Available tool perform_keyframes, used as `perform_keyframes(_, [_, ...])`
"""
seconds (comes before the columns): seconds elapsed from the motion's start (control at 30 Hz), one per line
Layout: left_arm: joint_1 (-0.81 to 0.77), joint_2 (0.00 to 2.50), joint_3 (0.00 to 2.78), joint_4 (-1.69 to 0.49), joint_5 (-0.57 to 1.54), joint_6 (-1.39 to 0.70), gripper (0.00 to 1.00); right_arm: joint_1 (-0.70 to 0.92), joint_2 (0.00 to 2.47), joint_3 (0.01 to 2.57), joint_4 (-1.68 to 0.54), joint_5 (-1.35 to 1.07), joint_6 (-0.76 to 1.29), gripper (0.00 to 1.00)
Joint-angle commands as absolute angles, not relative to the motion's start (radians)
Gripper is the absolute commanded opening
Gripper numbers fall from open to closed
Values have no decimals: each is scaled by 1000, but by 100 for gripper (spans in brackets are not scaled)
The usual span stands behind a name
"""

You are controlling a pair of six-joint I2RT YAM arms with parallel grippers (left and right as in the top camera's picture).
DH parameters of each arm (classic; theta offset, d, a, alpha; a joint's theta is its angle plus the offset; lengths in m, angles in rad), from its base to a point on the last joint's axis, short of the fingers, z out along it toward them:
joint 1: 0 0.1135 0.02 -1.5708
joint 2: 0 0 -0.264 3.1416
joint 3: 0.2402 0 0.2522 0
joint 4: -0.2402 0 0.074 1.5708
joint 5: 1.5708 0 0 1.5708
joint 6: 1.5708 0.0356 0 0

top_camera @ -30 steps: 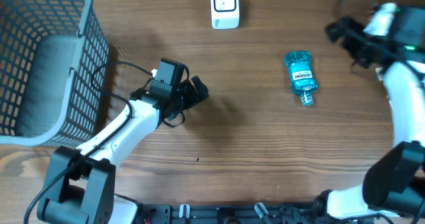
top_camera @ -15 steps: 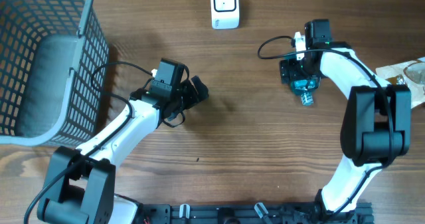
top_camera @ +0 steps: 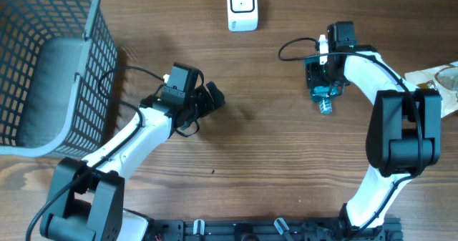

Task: Scan the item barcode
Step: 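Reach the right gripper to the blue mouthwash bottle and grasp it, then hold the mouthwash bottle up to the scanner window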

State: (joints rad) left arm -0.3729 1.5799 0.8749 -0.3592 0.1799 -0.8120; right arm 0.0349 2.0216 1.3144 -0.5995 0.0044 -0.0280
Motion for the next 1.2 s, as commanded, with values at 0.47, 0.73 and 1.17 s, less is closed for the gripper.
perform_keyframes(0.47, [-368, 1563, 871, -352, 173, -792, 100, 183, 2010, 1790, -524, -205, 238, 58])
perform_keyframes(0.73, [-368, 1563, 871, -352, 173, -792, 100, 356, 2066, 1800, -204, -65, 317, 56])
perform_keyframes(1.17, [-368, 1564, 871, -353, 154, -792, 100, 419, 2263, 1800, 63, 202, 340, 56])
